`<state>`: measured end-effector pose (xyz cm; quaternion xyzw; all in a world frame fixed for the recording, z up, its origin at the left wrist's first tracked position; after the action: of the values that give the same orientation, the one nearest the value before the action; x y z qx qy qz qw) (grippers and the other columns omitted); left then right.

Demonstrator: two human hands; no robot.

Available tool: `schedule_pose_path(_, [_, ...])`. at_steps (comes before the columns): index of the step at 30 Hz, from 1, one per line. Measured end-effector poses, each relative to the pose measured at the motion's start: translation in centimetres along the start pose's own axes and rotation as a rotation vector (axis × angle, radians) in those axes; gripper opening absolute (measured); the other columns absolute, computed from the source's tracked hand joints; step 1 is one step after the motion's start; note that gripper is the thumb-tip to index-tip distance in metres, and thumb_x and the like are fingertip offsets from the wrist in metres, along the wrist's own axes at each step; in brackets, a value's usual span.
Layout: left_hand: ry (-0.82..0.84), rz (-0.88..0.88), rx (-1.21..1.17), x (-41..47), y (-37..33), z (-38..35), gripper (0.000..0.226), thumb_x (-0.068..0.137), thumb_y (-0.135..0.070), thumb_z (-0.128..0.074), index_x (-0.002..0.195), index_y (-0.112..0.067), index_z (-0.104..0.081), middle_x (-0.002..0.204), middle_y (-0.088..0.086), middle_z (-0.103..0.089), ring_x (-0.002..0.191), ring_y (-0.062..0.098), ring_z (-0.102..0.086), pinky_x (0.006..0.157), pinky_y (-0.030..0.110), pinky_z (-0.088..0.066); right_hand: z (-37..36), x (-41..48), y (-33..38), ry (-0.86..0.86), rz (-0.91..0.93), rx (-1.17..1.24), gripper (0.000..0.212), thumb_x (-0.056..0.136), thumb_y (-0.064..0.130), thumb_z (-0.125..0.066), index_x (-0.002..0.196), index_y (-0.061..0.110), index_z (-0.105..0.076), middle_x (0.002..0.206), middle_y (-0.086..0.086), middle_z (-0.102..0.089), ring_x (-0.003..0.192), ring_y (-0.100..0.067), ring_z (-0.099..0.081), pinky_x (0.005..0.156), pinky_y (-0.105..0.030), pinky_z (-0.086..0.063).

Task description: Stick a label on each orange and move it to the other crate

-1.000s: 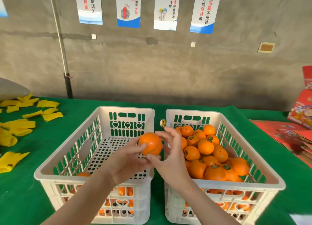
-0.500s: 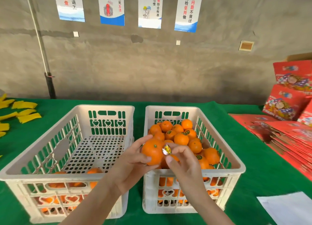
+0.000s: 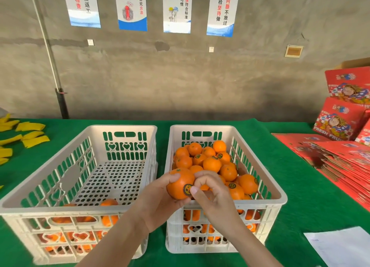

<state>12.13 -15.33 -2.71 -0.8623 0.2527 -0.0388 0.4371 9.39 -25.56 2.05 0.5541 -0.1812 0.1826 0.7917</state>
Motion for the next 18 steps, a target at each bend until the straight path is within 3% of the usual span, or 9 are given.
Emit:
schedule_pose_path(6, [0.004, 0.004, -0.025, 0.0, 0.1, 0.1, 0.048, 0.077, -0.02, -0.063, 0.122, -0.007, -0.058, 0.105, 0.017, -0.07, 0.087, 0.026, -0.069, 0.066, 0.034, -0.057, -0.3, 0.5, 0.4, 0.036, 0.038, -0.058, 0.013, 0.088, 0.007, -0.063, 0.077, 0.008, -0.058, 0.1, -0.003, -0.053, 0.101, -0.003, -0.049, 0.081, -0.009, -0.038])
schedule_pose_path(11, [-0.053, 0.012, 0.037, 0.1, 0.3, 1.1, 0.051, 0.074, -0.022, -0.064, 0.123, -0.008, -0.057, 0.105, 0.019, -0.068, 0.092, 0.028, -0.064, 0.069, 0.033, -0.056, -1.0, 1.1, 1.1, 0.247, 0.055, -0.156, 0.014, 0.091, 0.012, -0.061, 0.08, 0.017, -0.053, 0.1, -0.003, -0.051, 0.1, -0.009, -0.048, 0.081, -0.014, -0.038])
schedule_pose_path(18, [-0.103, 0.017, 0.152, -0.2, 0.7, 1.3, 0.047, 0.074, -0.02, -0.066, 0.12, -0.011, -0.06, 0.109, 0.019, -0.064, 0.084, 0.025, -0.064, 0.062, 0.03, -0.055, -1.5, 1.9, 2.0, 0.471, 0.136, -0.516, 0.016, 0.094, 0.023, -0.055, 0.081, 0.021, -0.046, 0.087, 0.003, -0.049, 0.085, -0.012, -0.045, 0.076, -0.034, -0.041])
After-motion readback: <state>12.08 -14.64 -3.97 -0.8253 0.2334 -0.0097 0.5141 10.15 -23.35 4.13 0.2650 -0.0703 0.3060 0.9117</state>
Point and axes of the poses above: each hand's wrist, its own x-axis towards the middle knuckle, its own z-axis out of the back of the hand, y = z × x, the point moved 10 cm from there along x, towards the middle knuckle
